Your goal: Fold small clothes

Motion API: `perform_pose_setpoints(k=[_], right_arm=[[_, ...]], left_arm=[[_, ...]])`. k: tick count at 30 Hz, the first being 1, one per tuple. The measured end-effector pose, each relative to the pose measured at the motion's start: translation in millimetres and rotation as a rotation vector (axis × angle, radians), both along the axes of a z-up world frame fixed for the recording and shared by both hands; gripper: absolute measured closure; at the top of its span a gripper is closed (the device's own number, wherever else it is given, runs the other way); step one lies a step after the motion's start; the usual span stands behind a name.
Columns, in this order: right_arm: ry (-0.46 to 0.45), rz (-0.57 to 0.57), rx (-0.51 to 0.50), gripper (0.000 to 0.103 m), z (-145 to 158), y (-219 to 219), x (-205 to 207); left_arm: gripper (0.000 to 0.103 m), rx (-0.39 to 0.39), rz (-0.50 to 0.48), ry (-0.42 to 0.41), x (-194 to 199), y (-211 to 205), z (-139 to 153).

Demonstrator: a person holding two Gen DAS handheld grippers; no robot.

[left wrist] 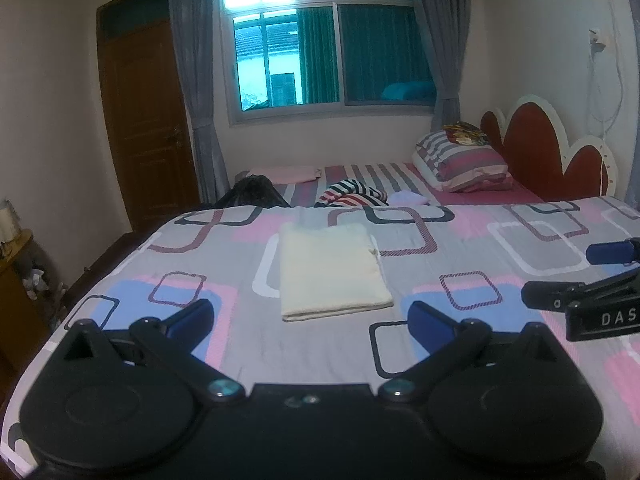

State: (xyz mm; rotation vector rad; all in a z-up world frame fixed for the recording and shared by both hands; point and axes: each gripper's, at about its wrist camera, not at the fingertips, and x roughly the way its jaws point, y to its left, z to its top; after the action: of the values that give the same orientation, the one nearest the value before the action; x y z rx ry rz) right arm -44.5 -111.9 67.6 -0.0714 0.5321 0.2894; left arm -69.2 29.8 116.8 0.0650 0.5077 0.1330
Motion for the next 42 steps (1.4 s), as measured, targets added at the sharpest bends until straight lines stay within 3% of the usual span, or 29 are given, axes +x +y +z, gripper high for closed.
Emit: perform_pose_setpoints(k=[42], right_arm=[[-0.003,0.018,-0.003,0.0,0.9,-3.9,-1.3]], left_arm=[[0.001,0.023,-0.037,-0.025,-1.5,-5.3,-2.4]])
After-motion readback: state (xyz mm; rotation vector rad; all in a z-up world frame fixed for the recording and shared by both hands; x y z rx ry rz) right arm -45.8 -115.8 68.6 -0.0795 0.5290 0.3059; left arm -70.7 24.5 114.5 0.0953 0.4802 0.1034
